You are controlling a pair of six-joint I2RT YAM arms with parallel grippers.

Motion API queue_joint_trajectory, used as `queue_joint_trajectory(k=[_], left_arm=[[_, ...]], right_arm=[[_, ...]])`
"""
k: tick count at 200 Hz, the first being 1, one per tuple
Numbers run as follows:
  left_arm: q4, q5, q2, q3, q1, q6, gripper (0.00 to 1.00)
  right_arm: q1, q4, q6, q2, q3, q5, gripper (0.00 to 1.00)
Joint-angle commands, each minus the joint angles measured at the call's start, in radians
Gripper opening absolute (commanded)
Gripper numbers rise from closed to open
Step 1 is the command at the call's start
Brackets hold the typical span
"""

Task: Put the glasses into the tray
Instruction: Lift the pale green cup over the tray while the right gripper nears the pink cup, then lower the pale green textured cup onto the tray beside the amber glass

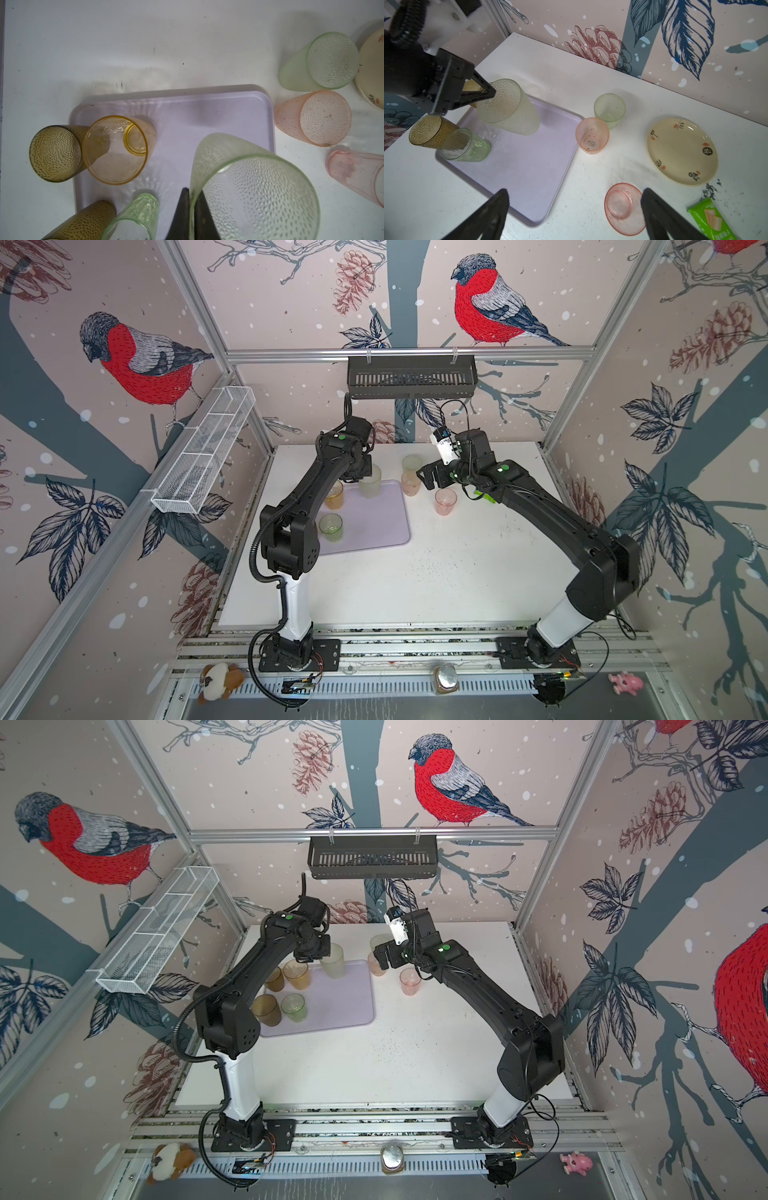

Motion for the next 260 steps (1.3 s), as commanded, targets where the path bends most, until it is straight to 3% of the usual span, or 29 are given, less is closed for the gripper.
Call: queue_joint_trajectory(k=[1,85,260], left_arm=[[0.022,-0.025,0.003,-0.006,0.015,0.003,0.00],[0.056,0.015,0.051,0.000,0.075,-0.014,0.00],[0.083,0.020,0.106,-0.025,0.107,-0.025,0.00]], right_arm=[[0.017,0.029,-0.041,0.008,0.013,-0.015,1.00],[0.137,0.014,-0.124,0.038,0.028,-0.061,1.00],[0.164,0.017,-0.131,0.029,0.014,-0.055,1.00]])
